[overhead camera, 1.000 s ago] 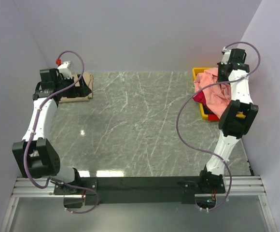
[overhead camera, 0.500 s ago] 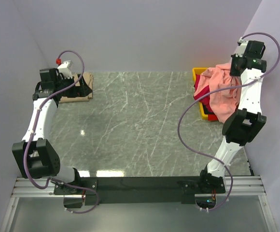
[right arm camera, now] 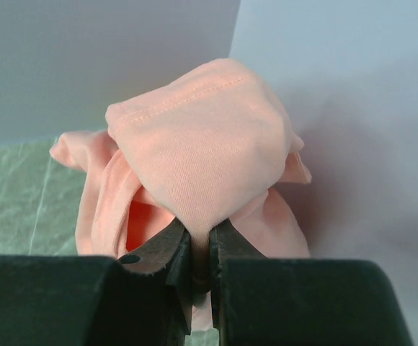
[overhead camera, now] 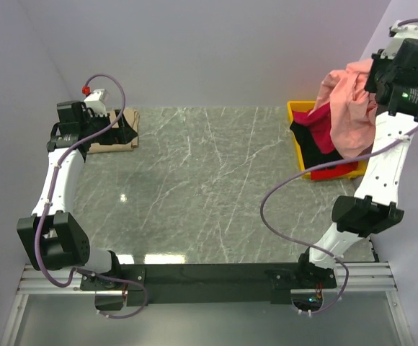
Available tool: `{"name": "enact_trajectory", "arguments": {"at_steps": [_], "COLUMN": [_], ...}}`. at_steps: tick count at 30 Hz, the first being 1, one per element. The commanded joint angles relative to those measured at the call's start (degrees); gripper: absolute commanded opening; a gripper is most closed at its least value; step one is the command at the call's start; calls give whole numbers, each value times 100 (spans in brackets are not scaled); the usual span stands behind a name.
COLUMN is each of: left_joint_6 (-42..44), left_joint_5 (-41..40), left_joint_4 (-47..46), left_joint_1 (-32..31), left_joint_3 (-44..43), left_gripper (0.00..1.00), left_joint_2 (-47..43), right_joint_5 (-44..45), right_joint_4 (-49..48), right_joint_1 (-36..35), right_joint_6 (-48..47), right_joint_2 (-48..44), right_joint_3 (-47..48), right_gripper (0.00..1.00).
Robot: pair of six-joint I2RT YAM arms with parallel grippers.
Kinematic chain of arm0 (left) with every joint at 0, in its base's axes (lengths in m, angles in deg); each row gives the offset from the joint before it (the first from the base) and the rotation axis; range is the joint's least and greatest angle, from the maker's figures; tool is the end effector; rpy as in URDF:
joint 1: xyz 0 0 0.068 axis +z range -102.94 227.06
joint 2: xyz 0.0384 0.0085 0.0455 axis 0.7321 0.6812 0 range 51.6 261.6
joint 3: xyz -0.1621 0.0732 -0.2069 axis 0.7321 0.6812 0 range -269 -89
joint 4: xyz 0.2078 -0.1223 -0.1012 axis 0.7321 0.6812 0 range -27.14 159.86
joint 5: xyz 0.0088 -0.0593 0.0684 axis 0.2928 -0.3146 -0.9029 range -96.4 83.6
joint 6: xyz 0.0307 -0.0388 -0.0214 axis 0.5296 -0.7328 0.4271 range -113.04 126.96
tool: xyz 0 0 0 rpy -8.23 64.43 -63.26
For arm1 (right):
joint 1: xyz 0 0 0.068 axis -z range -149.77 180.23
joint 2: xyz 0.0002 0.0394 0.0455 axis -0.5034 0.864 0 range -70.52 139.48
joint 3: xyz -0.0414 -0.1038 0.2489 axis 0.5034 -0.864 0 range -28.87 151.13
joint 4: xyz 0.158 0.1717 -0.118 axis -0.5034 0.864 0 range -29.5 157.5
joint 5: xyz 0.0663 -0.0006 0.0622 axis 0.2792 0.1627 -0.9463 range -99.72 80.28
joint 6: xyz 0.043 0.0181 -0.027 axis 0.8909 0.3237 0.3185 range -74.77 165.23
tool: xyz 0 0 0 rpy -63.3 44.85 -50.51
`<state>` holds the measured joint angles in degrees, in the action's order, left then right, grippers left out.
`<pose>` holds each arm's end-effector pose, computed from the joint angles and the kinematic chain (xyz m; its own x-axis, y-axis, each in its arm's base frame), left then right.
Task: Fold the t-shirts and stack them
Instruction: Grab the tshirt from the pile
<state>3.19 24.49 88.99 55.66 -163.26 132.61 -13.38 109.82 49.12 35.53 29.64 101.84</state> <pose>0.3160 0.0293 0.3483 -0.5553 -0.1410 -0.8196 0.2621 0.9056 -0.3334 0.3326 -0.1114 0.5143 -0.3449 -0.0596 -0.9368 0.2110 0.9675 -0.1393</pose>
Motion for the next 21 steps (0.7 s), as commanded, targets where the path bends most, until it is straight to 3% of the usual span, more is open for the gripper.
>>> {"name": "enact_trajectory", "arguments": {"at_steps": [1, 6, 7, 8, 9, 10, 11, 12, 15, 16, 18, 21], "left_joint_6": [122, 184, 184, 184, 192, 192, 219, 228, 271, 272, 263, 236], "left_joint_5": [189, 259, 268, 268, 242, 250, 242, 224, 241, 215, 215, 224], "left_joint_4": [-152, -126, -100, -108, -108, -108, -99, -82, -38, -38, -64, -82], "left_joint_1": [36, 45, 45, 45, 45, 45, 54, 63, 89, 98, 107, 116], "left_joint_3": [-62, -115, -124, -124, -115, -106, -98, -98, -89, -71, -36, -45], "left_gripper": [99, 99, 99, 99, 100, 99, 99, 99, 100, 99, 99, 99], "left_joint_2": [-182, -95, -94, -94, -103, -112, -112, -121, -112, -129, -121, -77], "right_joint_5": [295, 199, 190, 208, 243, 269, 313, 305, 296, 296, 191, 260], "right_joint_4": [-932, -942, -785, -714, -652, -539, -477, -406, -440, -441, -380, -467], "right_joint_1": [0, -9, -26, -26, -26, -18, -17, -17, 18, 9, 9, 18], "right_joint_6": [-120, -103, -120, -103, -77, -68, -94, -112, -24, -24, -94, -15], "right_joint_2": [-436, -348, -200, -120, 28, 108, 179, 319, 294, 302, 329, 303], "right_joint_3": [-133, -599, -591, -582, -608, -617, -617, -565, -678, -679, -653, -705], "right_gripper": [3, 0, 6, 24, 28, 27, 3, 0, 0, 9, 0, 0]}}
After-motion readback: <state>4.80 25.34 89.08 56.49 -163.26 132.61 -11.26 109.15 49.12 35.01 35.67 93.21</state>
